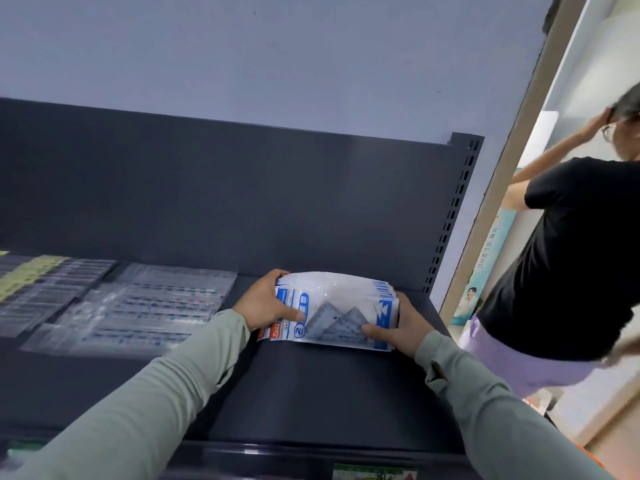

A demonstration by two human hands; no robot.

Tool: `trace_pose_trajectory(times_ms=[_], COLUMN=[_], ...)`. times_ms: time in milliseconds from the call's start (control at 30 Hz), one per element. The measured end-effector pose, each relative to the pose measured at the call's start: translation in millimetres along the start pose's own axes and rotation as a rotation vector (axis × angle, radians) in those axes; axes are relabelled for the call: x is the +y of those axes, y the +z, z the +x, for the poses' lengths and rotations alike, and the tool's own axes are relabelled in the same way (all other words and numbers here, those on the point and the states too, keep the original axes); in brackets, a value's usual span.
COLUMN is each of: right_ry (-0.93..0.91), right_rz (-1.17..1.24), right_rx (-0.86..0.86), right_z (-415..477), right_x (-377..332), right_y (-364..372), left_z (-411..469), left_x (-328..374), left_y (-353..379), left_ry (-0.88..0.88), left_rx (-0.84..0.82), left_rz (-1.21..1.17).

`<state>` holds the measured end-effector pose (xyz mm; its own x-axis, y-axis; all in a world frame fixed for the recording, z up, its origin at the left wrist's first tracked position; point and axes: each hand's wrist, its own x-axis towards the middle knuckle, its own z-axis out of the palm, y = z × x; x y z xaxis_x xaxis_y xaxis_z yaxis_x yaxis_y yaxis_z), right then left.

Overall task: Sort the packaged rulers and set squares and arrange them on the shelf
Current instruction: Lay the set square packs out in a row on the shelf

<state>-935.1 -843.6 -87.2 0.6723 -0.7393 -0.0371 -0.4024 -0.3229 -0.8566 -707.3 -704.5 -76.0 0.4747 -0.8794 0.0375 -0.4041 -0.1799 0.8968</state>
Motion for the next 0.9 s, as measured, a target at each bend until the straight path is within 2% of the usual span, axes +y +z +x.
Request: trace_pose_trajectory(times_ms=[167, 333, 567, 633, 733, 867, 900], right_ry=[0.056, 0.088, 0.219, 0.201, 0.104, -0.062, -0.077], right_rz=[0.020, 0.153, -0.073, -0.033, -0.085, -0.428, -0.514], right_rx=[0.038, 0.084, 0.128, 0.127, 0.137, 0.162, 0.139], right_z=[15, 24, 35, 32, 29, 21, 19], right_x=[3, -3, 7, 6, 2, -15, -19], right_y=[1, 2, 6, 5, 4, 5, 7], left_z=[13, 25, 29, 26, 15, 8, 8], left_x=[5, 2, 0, 4, 13, 28, 31], left_y=[8, 11, 9, 7, 8, 25, 31], left_ry=[-0.059, -0.108, -0.174, -0.161, -0.058, 0.278, 0.316], left_rx=[0.013, 0.018, -0.021, 0.017, 0.099, 0.069, 0.033], left_rz=[-0.095, -0.110, -0.050, 0.068, 0.460, 0.923, 1.023])
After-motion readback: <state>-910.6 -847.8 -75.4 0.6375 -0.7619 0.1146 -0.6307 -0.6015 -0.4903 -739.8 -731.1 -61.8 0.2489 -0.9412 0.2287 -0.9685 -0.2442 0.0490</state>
